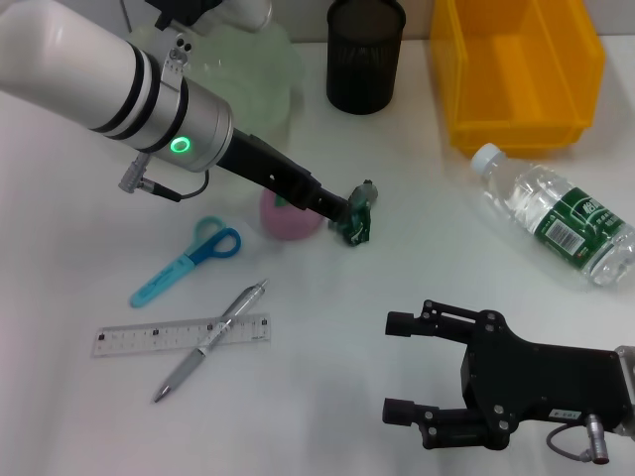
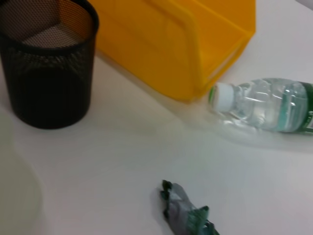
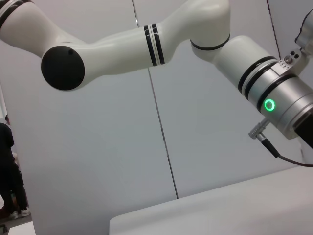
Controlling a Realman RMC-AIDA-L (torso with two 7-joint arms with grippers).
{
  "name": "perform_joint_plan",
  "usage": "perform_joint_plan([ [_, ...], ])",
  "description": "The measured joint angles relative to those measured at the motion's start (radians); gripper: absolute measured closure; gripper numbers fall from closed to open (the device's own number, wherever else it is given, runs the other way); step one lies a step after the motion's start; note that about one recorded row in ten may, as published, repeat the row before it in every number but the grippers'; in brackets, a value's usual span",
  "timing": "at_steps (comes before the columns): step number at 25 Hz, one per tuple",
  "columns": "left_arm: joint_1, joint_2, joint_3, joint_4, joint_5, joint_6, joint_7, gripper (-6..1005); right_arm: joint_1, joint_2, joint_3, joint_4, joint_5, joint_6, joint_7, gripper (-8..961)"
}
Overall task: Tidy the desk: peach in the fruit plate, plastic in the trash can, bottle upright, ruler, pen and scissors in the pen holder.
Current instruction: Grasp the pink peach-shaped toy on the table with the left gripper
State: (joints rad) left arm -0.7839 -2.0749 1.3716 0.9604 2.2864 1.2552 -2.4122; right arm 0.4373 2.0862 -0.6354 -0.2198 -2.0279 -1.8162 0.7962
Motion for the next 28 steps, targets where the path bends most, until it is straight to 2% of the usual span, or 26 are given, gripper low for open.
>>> perform_joint_plan([
  [4,0.017,0.001,0.019,0.009,0.001,-0.059,0.002,216,0.000,0.000,0.000,0.001,0.000,0.000,0.000,126],
  [13,0.026,0.004,0.017,0.012,0.002,-0.084,0.009,217,0.003,0.000,0.005,0.005,0.000,0.000,0.000,126],
  [18,0.026,0.002,0.014,0.004,0.068,-0.103,0.002,217,0.005,0.000,0.007,0.005,0.000,0.000,0.000,126],
  [28,0.029,0.001,0.022,-0.023,0.078,-0.129,0.006,216,0.010,0.000,0.008,0.005,0.000,0.003,0.000,126],
])
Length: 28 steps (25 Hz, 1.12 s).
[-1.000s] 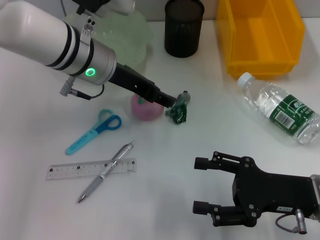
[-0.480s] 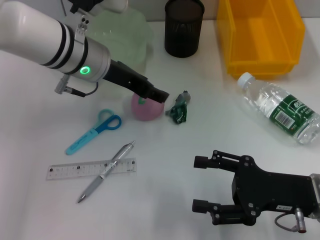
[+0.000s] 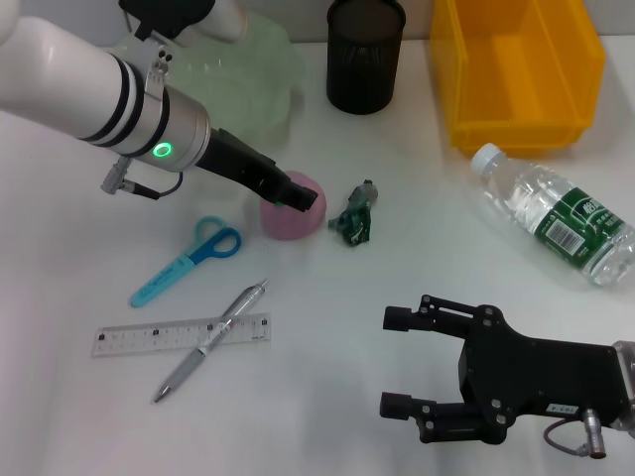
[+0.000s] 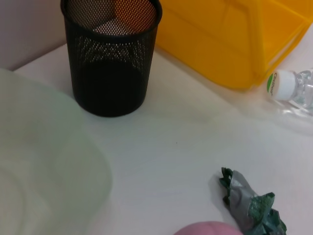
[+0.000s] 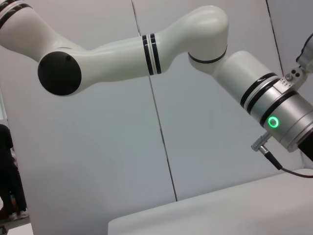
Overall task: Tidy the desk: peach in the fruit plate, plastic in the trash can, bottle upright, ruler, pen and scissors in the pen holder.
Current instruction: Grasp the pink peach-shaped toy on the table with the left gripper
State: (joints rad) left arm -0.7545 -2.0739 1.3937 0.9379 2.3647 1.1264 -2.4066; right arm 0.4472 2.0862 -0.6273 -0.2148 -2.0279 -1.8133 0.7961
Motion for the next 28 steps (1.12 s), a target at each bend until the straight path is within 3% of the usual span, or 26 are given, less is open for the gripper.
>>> perform_joint_plan([
  [28,-0.022,-0.005,0.014,-0.082,-0.009,-0.047,0.009,217,0.004,0.000,0.000,0.000,0.000,0.008,-0.011,127],
])
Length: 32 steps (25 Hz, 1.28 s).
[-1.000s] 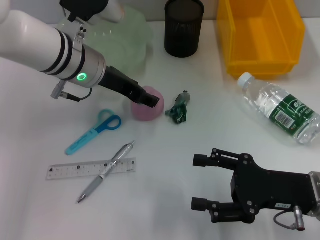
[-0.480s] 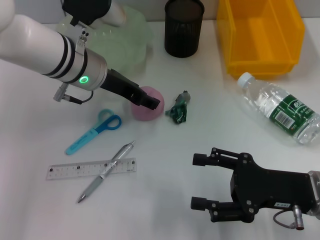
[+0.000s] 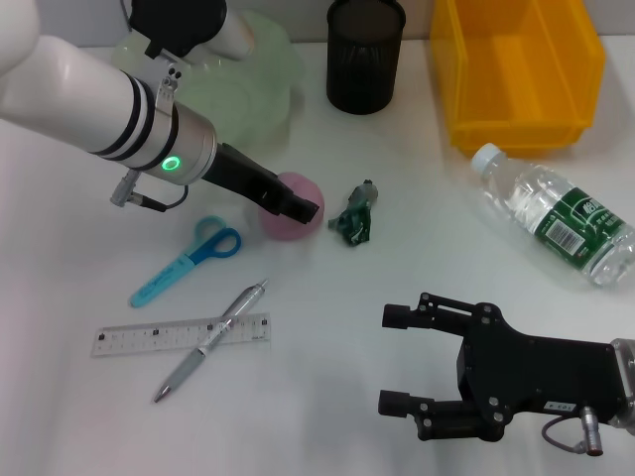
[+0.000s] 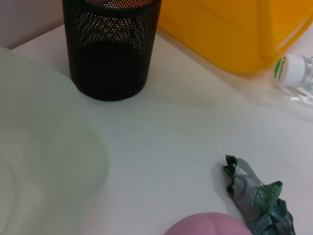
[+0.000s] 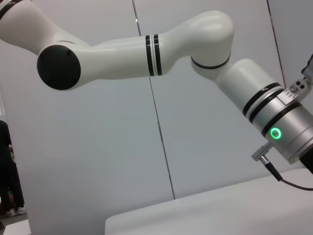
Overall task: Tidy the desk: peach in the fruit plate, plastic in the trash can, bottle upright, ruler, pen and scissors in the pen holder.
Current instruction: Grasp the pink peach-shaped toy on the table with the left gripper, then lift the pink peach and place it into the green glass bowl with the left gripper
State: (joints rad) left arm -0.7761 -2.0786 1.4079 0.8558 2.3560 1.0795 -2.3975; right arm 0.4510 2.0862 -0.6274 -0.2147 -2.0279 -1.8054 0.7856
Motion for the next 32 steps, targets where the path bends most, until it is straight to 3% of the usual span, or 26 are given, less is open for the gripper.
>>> perform_joint_plan([
  [7,0.000,0.000,0.056,-0.002,0.000,-0.010,0.000,216,0.000,0.000,0.000,0.000,0.000,0.000,0.000,127],
  [26,0.010,0.000,0.072,0.024,-0.001,-0.012,0.000,767,0.000,0.000,0.000,0.000,0.000,0.000,0.000,126],
  [32,0.058,0.004,0.064,0.099,-0.043,-0.021,0.000,819,0.000,0.000,0.001,0.000,0.001,0.000,0.000,127],
])
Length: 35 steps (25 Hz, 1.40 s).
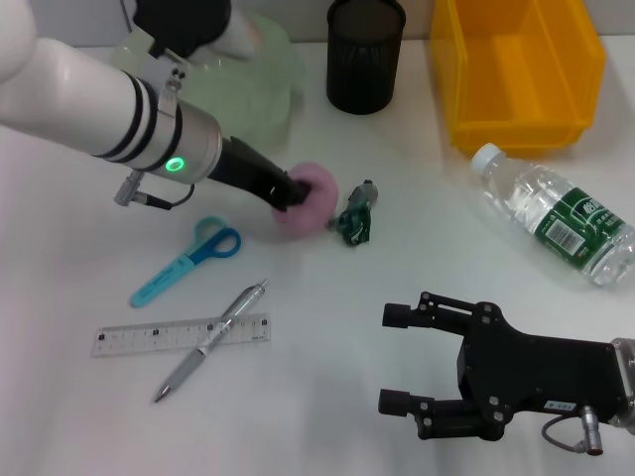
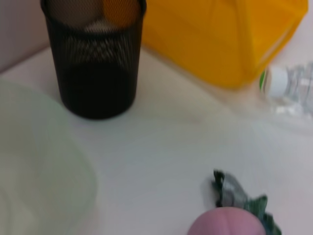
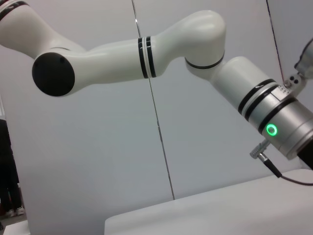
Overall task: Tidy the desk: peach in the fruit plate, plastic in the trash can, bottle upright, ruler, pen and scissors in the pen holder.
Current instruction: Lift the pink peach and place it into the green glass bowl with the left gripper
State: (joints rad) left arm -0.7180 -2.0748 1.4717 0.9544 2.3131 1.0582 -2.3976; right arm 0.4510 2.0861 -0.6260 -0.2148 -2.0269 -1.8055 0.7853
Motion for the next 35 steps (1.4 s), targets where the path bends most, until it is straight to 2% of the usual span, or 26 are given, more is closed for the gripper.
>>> perform_joint_plan([
  [8,0.053,0.002,-0.024,0.072,-0.030,-0.030,0.000,879,0.000,0.000,0.000,0.000,0.005,0.000,0.000,127],
  [10,0.095,0.003,-0.036,0.115,-0.079,-0.083,0.000,887,0.000,0.000,0.000,0.000,0.012,0.000,0.000,127],
  [16,0.138,0.005,-0.057,0.143,-0.150,-0.163,0.022,916,0.000,0.000,0.000,0.000,0.013,0.000,0.000,126],
  [18,0.159,0.003,-0.059,0.145,-0.215,-0.229,0.067,929,0.000,0.000,0.000,0.000,0.014,0.000,0.000,126],
  [20,0.190,0.001,-0.050,0.128,-0.331,-0.354,0.154,935,0.000,0.000,0.000,0.000,0.020,0.000,-0.001,126],
  [26,0.193,0.001,-0.043,0.050,-0.454,-0.457,0.274,927,0.000,0.001,0.000,0.000,0.026,0.000,-0.002,126],
  [30,0.181,0.000,-0.043,-0.008,-0.477,-0.494,0.354,924,0.001,0.002,0.000,0.000,0.026,0.000,-0.002,127],
  [35,0.181,-0.001,-0.038,-0.018,-0.478,-0.526,0.360,769,0.008,0.002,0.000,0.000,0.027,0.001,-0.003,127],
])
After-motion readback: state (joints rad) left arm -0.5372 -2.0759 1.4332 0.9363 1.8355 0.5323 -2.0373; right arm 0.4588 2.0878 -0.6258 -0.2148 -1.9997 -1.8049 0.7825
